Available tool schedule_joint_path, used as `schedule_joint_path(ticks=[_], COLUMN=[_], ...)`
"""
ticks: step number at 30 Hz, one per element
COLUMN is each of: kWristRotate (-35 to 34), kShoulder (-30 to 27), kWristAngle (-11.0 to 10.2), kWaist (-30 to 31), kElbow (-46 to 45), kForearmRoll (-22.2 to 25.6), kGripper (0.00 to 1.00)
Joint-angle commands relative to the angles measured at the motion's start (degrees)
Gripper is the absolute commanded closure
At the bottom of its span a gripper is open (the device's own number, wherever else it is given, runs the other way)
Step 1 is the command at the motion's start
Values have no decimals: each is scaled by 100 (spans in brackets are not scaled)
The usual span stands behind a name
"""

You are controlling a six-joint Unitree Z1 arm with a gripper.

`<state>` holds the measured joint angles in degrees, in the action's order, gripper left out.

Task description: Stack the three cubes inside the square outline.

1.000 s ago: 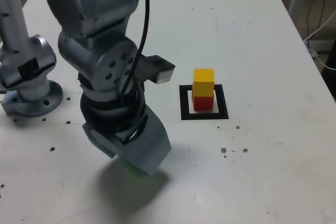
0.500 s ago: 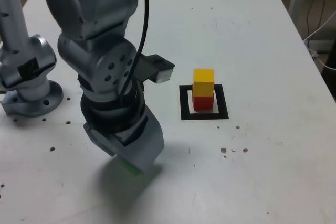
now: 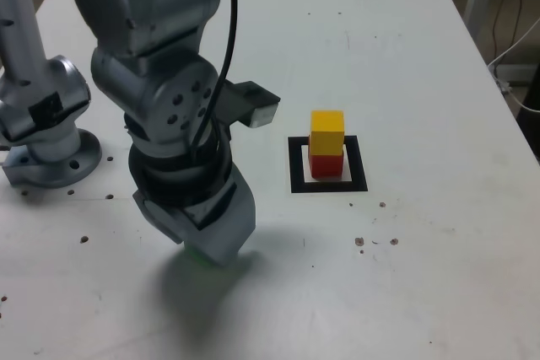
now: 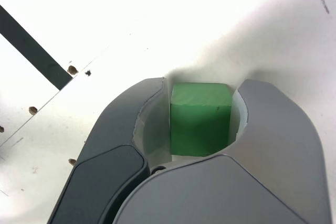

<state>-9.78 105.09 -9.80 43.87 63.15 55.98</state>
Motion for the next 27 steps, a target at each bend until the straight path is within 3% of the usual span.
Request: schedule_joint_path(ticks=[1, 7, 16, 27], kWristRotate=[59, 198, 569, 492], kShoulder=[-30, -61, -142, -118], kWristAngle=[-30, -28, 40, 391], kWaist=[-92, -279, -860, -1860], kElbow=[71, 444, 1568, 2273], kForearmRoll=[130, 671, 1865, 2153], kGripper=[97, 97, 97, 97])
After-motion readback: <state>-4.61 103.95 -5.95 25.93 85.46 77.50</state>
